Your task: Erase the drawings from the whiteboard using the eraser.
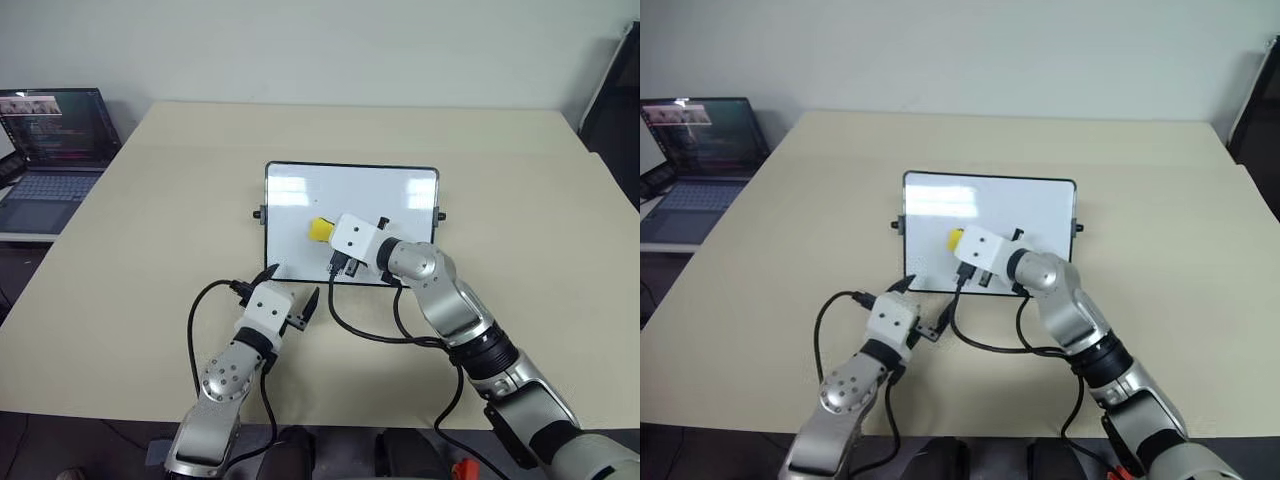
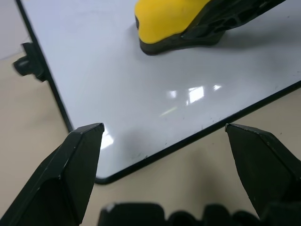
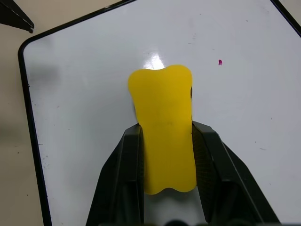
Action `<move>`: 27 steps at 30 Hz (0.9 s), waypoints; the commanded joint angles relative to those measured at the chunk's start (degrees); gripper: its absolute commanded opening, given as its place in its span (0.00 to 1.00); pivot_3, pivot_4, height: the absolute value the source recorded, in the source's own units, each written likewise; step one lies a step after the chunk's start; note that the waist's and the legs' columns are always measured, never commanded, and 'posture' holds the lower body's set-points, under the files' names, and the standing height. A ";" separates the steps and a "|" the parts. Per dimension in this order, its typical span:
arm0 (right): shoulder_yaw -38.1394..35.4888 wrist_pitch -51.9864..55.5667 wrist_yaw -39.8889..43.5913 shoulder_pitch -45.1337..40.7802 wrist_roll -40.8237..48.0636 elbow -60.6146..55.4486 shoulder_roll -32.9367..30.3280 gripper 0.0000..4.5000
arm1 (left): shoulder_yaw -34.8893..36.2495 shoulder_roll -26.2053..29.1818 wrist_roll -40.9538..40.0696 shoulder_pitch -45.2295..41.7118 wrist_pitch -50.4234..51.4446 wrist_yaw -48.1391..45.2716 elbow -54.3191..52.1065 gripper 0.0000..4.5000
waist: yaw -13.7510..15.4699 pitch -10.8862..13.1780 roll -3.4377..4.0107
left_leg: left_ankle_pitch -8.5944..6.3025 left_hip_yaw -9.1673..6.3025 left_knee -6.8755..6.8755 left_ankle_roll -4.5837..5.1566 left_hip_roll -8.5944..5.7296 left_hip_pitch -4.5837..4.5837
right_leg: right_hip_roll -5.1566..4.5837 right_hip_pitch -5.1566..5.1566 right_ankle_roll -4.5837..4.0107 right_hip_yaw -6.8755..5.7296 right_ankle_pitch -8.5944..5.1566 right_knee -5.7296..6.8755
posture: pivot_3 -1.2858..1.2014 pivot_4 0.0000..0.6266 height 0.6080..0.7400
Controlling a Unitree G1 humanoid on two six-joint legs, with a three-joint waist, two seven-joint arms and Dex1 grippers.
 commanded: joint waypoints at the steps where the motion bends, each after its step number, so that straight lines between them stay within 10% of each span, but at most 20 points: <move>1: -2.30 -0.39 -3.68 -2.33 -0.13 -0.19 1.41 0.25 | -0.03 0.12 -0.38 -0.62 -1.33 -0.43 -0.47 1.00 | 0.00 0.00 0.00 | 0.00 0.00 0.00 0.00 0.00 -0.03 | 0.00 -0.04 0.00 -0.01 0.00 0.01 | 0.52 0.24 1.00; 15: -5.60 -9.29 -11.37 -14.59 2.33 19.22 3.79 0.25 | -0.22 -0.05 -0.29 -0.32 -1.32 -0.53 -0.64 1.00 | 0.05 -0.01 0.01 | 0.02 0.02 0.04 -0.01 0.00 -0.02 | 0.00 -0.04 0.00 -0.04 0.00 0.06 | 0.52 0.24 1.00; 27: -4.33 -0.09 -1.48 -3.55 3.48 3.97 -1.19 0.25 | -0.37 -0.34 -0.45 -0.20 -1.61 -0.48 -0.48 1.00 | 0.41 -0.09 0.01 | 0.08 -0.05 0.11 0.18 -0.03 0.24 | -0.02 0.08 -0.01 -0.02 0.00 0.58 | 0.52 0.24 1.00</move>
